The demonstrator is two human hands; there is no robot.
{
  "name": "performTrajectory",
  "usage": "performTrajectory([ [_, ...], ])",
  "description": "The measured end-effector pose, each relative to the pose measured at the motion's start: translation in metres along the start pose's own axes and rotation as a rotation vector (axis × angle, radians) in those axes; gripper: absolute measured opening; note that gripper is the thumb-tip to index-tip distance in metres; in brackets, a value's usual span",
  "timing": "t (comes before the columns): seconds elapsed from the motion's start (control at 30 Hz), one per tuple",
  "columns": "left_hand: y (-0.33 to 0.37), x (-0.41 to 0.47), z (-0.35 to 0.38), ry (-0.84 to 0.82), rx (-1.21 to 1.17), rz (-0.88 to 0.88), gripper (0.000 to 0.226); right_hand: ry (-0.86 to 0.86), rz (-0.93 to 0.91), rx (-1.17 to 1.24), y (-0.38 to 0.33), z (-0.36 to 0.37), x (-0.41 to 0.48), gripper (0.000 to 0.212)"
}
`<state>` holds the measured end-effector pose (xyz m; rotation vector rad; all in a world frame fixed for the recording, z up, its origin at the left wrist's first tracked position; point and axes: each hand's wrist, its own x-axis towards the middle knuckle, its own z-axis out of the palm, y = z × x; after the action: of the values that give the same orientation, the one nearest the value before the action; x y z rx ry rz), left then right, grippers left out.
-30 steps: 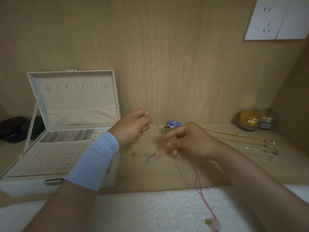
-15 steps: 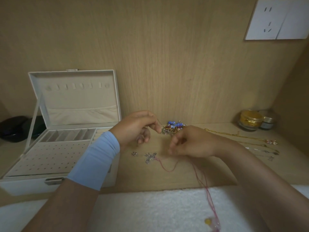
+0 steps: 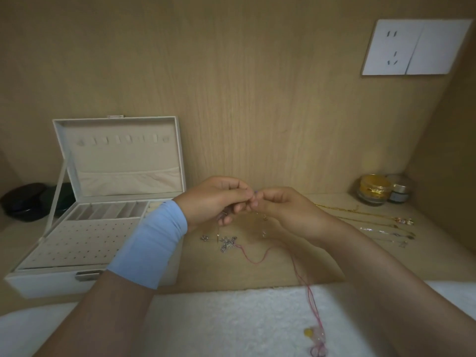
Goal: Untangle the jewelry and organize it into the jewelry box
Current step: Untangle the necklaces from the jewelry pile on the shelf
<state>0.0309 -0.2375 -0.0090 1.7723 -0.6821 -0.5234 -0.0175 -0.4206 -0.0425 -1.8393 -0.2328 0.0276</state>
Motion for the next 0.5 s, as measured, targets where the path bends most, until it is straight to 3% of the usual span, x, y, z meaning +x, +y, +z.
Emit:
performTrajectory([
  [0.17,0.011,0.012,0.008,-0.022,0.129,-0.065,0.013,0.059,0.129,0.07,-0.016,-0.033,-0.021,0.026],
  [0.5,0.019,0.055,0.06,-0.133,0.453,-0.152,0.014,0.291,0.288,-0.309,0.002,-0.134,-0.079,0.019],
])
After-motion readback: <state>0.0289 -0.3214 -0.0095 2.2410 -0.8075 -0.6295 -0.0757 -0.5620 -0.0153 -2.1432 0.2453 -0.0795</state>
